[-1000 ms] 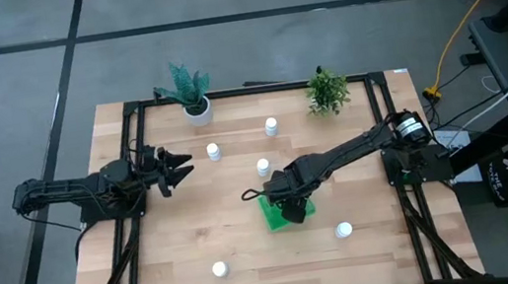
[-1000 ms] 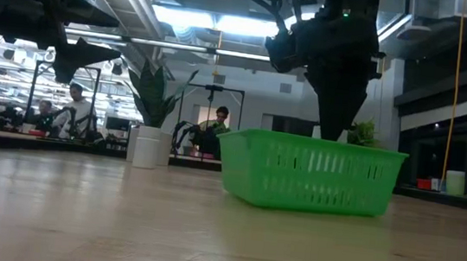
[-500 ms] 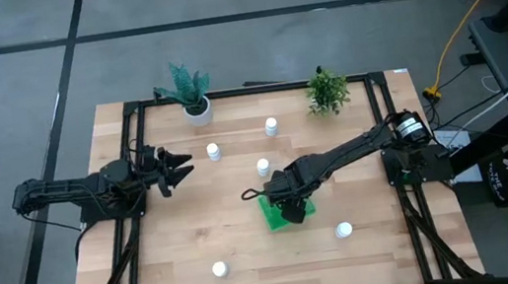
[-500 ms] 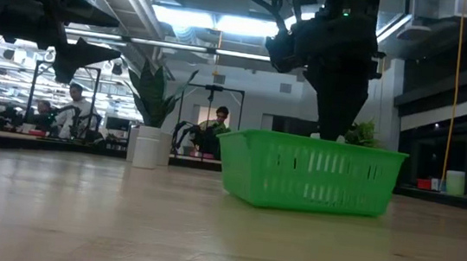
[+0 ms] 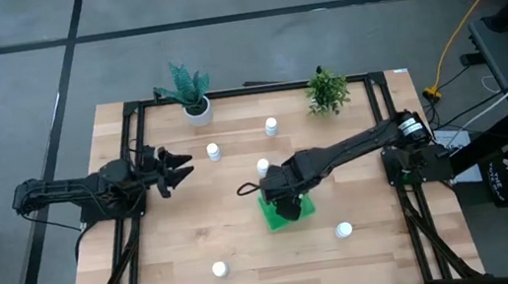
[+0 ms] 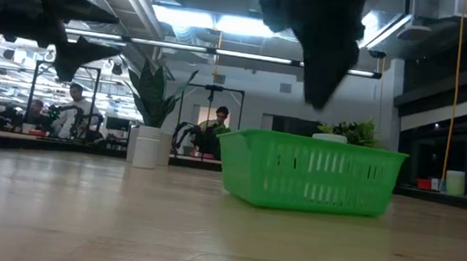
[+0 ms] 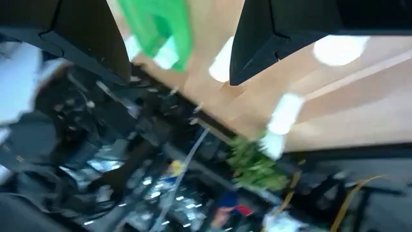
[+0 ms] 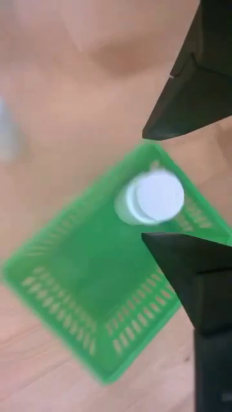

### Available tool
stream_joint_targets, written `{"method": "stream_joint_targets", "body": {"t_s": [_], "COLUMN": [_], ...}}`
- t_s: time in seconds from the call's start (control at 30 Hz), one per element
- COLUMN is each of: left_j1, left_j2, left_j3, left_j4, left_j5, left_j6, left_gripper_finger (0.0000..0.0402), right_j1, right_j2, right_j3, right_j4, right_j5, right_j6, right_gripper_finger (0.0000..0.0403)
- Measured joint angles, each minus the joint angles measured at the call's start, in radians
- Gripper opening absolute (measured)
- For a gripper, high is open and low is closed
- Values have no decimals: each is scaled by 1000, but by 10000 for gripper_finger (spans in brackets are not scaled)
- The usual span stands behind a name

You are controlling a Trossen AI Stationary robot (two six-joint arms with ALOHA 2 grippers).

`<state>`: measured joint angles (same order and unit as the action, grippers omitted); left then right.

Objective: Pick and place pill bottles into a basket
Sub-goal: Put the white medicine bottle into the green basket

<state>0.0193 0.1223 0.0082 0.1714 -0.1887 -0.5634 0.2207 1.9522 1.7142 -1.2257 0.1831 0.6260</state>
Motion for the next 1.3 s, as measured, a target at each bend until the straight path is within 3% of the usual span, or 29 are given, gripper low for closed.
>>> {"method": "stream_joint_targets", "body": {"t_s": [0.27,0.4,0.5,0.63,0.77,0.9,1.03,1.13,1.3], "left_j1": [0,0,0,0,0,0,19,62,127], "left_j2": [0,21,73,210,406,628,831,964,1114], "left_j3": [63,177,292,468,664,873,1065,1153,1182], "left_j4": [192,180,108,-96,-361,-570,-797,-967,-1093], "left_j5": [4,45,100,179,200,130,-25,-107,-23], "left_j6": [29,142,237,327,408,498,601,619,550], "left_gripper_finger": [258,258,258,258,258,258,262,278,322], "right_j1": [63,101,112,112,118,149,177,196,219], "right_j2": [-19,-68,-132,-224,-366,-539,-698,-773,-836], "right_j3": [330,383,358,258,70,-187,-414,-541,-636], "right_j4": [-101,-101,-101,-98,-69,47,252,445,682], "right_j5": [344,568,640,640,677,722,695,690,686], "right_j6": [-136,-156,-157,-137,-59,18,28,2,-184], "right_gripper_finger": [245,245,245,245,245,245,245,245,245]}}
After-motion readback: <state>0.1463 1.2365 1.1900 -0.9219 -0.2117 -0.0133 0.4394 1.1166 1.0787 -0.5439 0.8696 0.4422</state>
